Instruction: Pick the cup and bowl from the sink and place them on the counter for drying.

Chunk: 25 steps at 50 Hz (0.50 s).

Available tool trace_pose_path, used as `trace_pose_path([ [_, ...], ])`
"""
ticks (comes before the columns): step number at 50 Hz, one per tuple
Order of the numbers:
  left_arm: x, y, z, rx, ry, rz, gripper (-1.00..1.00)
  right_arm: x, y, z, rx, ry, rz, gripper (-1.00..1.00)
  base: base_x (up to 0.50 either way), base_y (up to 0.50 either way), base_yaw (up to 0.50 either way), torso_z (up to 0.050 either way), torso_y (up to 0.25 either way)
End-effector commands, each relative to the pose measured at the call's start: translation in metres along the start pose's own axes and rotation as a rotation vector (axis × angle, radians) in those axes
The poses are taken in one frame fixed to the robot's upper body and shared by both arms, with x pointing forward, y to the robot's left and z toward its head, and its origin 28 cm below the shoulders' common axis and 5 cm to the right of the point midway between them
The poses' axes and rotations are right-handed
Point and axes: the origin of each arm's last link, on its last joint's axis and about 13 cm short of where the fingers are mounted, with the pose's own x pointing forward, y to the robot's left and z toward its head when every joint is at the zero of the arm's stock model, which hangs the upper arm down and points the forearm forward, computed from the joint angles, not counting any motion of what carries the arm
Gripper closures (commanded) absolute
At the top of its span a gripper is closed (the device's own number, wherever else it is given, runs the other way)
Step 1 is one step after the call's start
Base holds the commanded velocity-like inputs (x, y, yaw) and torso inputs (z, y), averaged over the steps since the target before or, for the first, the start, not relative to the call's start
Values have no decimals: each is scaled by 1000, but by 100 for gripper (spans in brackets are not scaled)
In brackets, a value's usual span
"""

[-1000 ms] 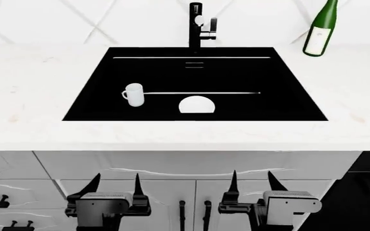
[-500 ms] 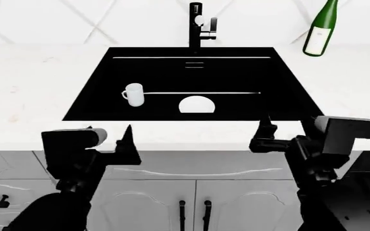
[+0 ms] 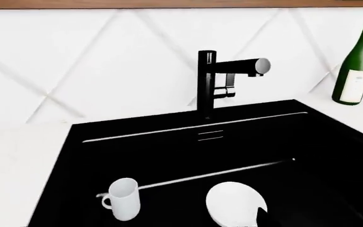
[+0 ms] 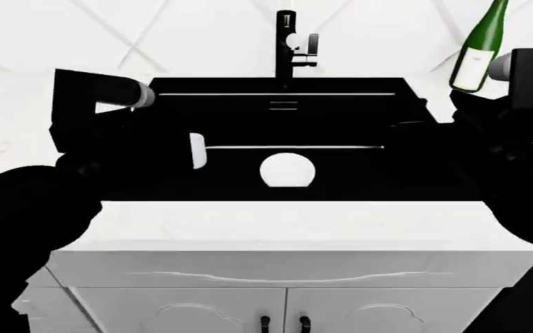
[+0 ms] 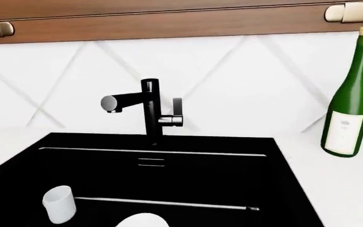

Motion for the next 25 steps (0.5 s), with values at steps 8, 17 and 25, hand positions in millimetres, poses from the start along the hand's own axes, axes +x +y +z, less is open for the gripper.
trace_pose_path([
  [8,8,7,14,45,47,1,-100,1,-6,2,23,71,5,-100,500,50,0,0,0],
  [17,4,10,12,30,55,-1,-100,-4,-5,-6,10,78,-10,-100,476,20,0,0,0],
  [25,4,8,5,22,89,-8,-100,-3,-5,-7,7,86,-3,-100,452,0,0,0,2],
])
